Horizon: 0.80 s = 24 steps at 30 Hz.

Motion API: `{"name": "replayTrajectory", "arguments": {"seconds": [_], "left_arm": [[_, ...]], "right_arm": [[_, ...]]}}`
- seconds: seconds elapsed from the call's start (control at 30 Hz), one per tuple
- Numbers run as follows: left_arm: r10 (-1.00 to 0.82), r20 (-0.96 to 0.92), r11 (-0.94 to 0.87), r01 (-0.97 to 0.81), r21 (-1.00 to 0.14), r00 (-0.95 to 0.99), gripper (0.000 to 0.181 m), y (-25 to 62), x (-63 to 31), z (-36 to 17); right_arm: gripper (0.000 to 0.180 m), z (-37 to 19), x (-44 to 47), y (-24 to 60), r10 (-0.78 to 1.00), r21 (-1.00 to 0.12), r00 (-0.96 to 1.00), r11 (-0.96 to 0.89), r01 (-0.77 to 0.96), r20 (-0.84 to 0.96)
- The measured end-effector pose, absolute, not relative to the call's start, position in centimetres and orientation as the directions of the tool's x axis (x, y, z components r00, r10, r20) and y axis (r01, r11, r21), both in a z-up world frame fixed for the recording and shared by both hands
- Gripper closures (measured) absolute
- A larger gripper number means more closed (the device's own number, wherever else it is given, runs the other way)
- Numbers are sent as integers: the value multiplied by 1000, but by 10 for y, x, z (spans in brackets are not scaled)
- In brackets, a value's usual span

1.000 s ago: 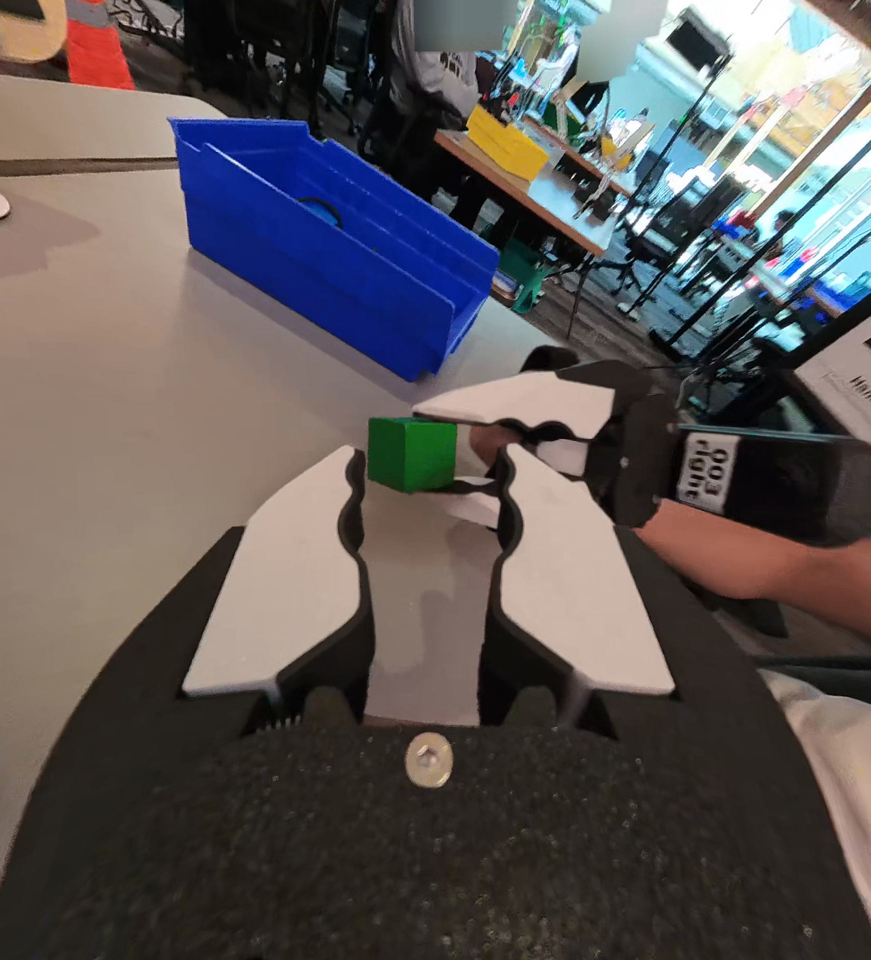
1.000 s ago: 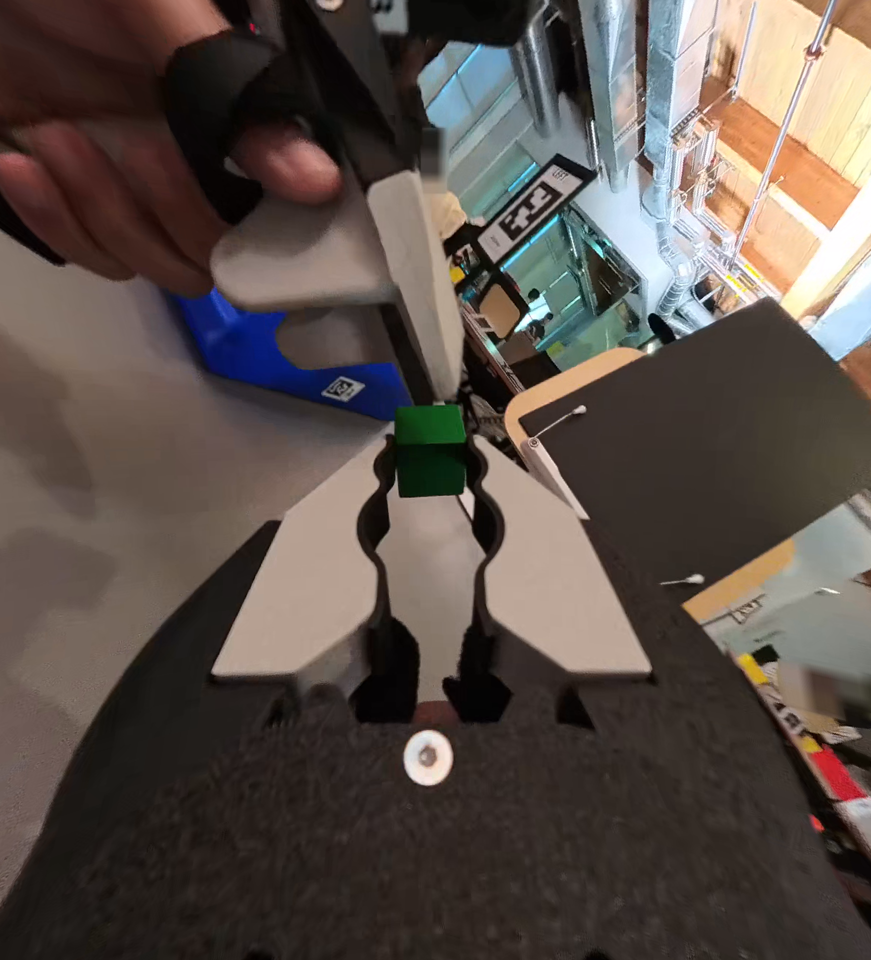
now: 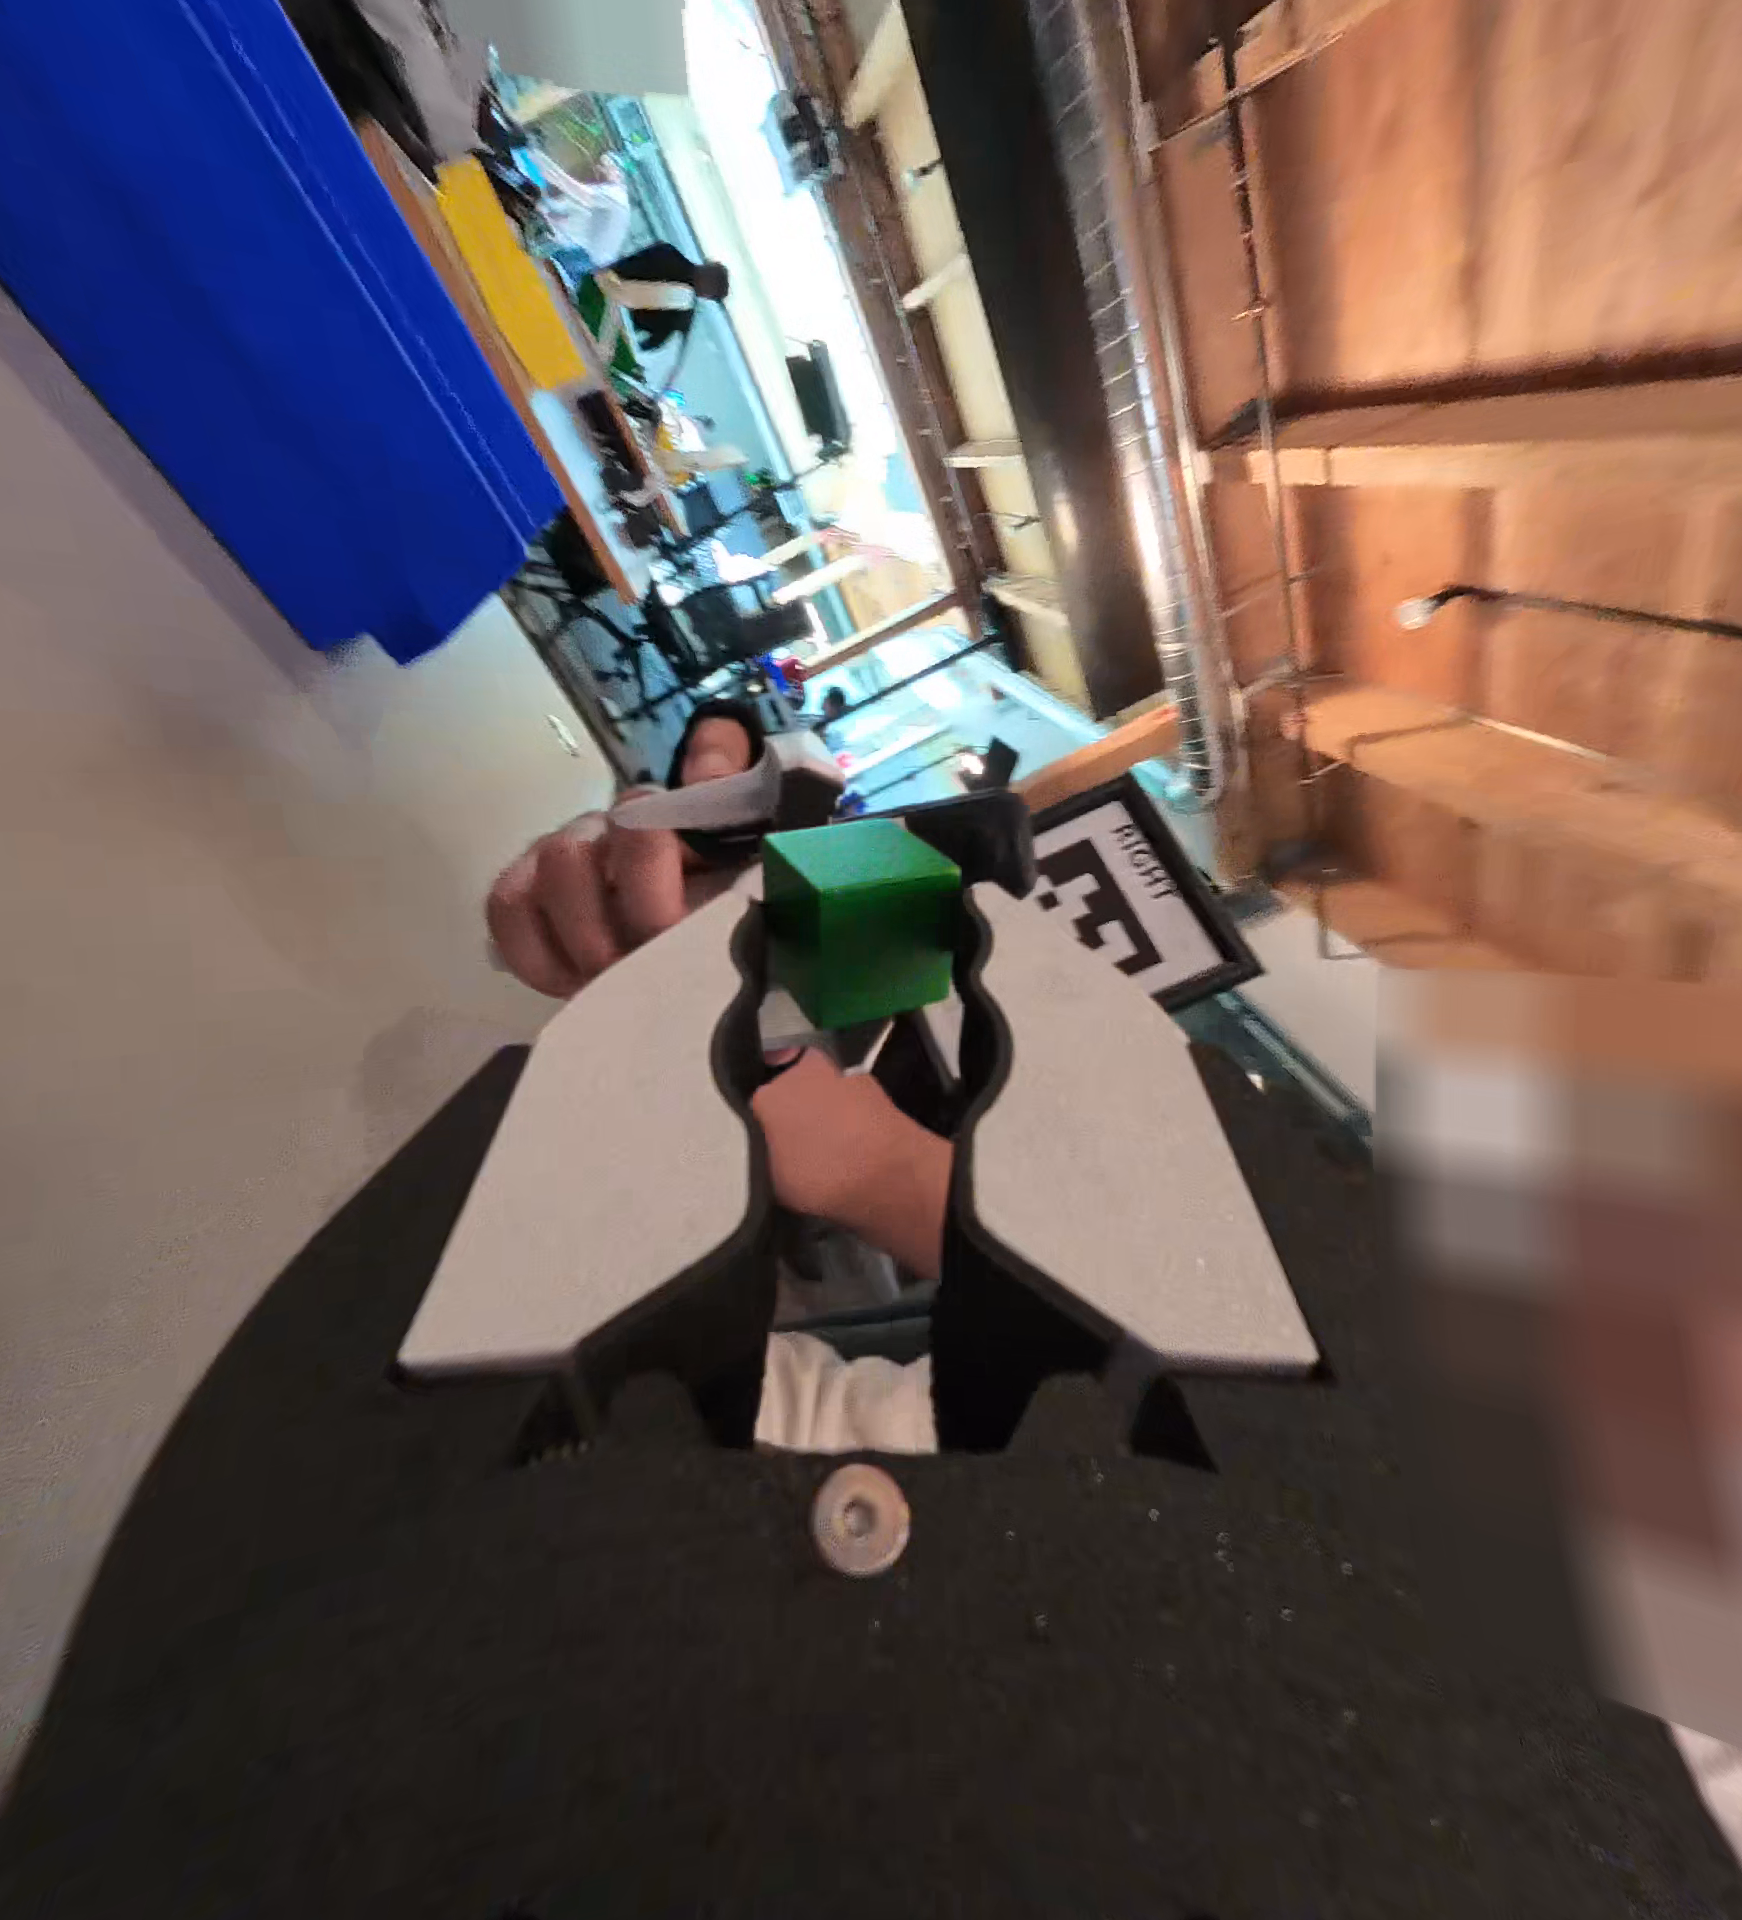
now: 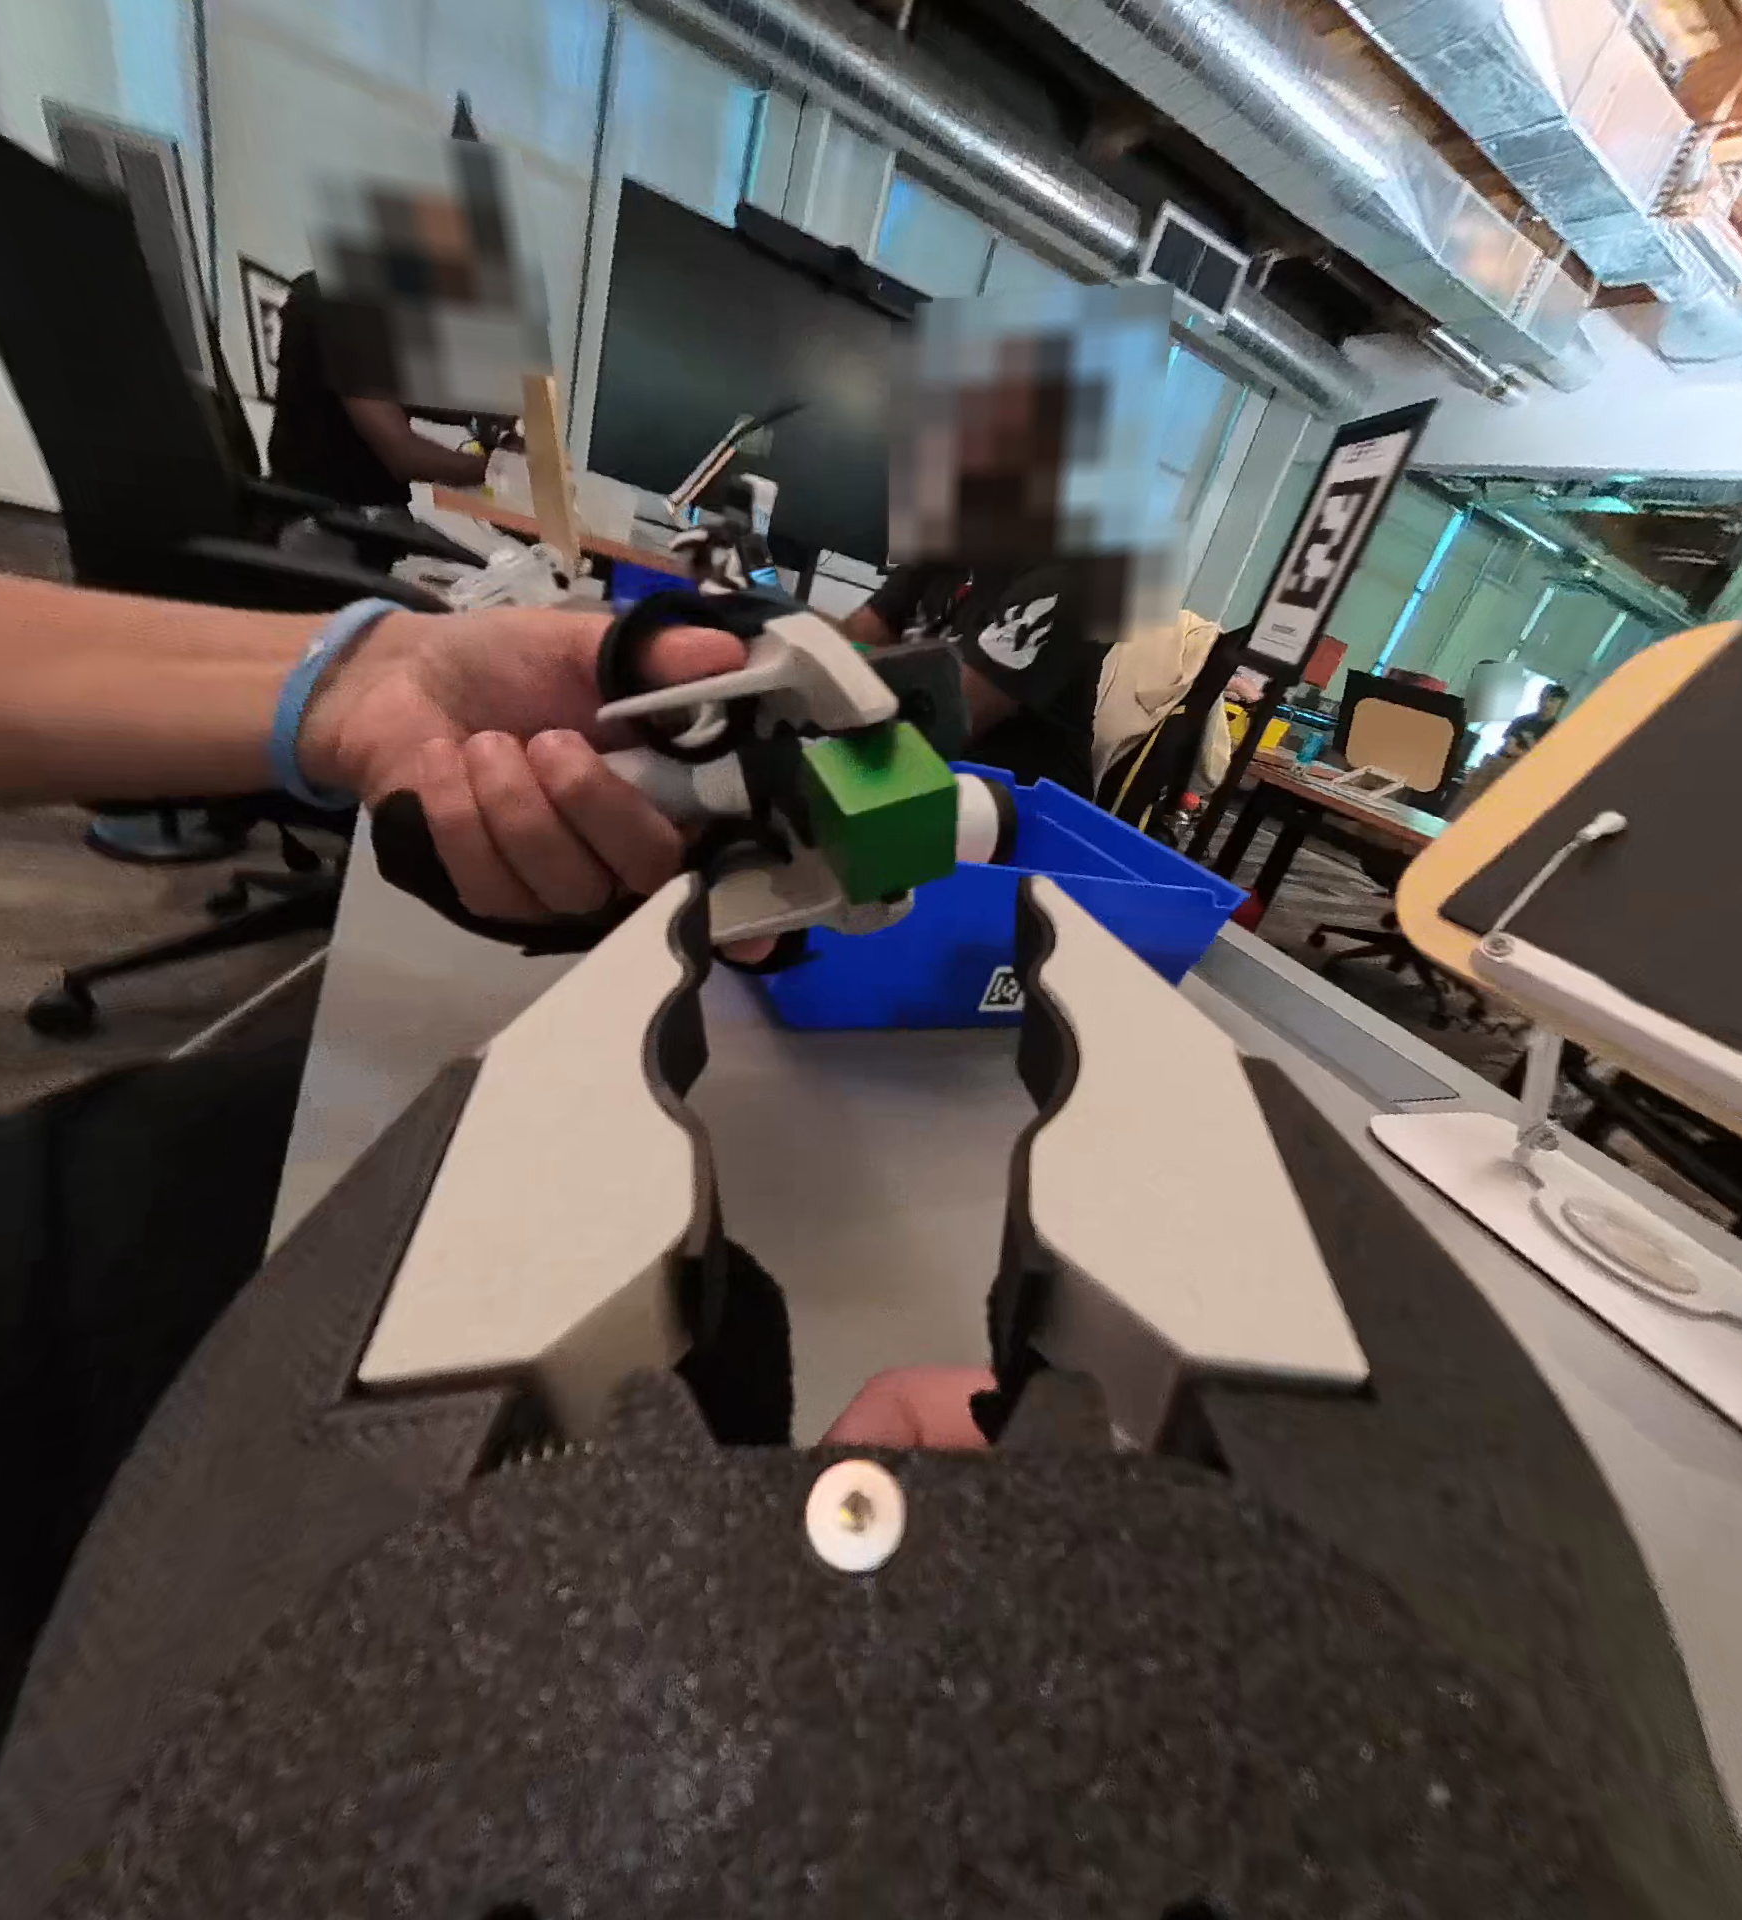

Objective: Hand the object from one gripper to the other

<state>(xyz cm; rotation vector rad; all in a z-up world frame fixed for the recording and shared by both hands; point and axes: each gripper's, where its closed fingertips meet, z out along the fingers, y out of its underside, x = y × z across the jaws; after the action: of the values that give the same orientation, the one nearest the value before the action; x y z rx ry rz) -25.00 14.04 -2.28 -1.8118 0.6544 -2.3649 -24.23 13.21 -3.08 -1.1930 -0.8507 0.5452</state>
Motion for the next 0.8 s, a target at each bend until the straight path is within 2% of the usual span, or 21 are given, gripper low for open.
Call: {"name": "replayTrajectory", "arguments": {"seconds": [0.1, 0.23, 0.33, 0.43, 0.67, 0.8], "left_arm": [[-245, 902, -891, -285, -354, -355, 147, 121, -247, -26], [-218, 898, -873, -334, -355, -383, 147, 109, -243, -26], [-238, 898, -872, -326, -365, -370, 147, 111, -242, -28], [-332, 890, -859, -291, -422, -312, 149, 121, -241, -35], [-645, 761, -724, -264, -638, -70, 141, 142, -244, -51], [-609, 782, -720, -320, -615, -133, 140, 126, -244, -44]], "right_arm": [[126, -36, -254, 126, 764, -939, 558, 330, 94, 324], [153, -27, -253, 123, 706, -903, 585, 413, 118, 400], [152, -29, -252, 124, 710, -901, 572, 411, 137, 411], [152, -35, -249, 130, 695, -898, 578, 398, 186, 427], [152, -47, -245, 141, 695, -906, 582, 355, 233, 422], [153, -39, -242, 139, 730, -924, 574, 352, 151, 372]]}}
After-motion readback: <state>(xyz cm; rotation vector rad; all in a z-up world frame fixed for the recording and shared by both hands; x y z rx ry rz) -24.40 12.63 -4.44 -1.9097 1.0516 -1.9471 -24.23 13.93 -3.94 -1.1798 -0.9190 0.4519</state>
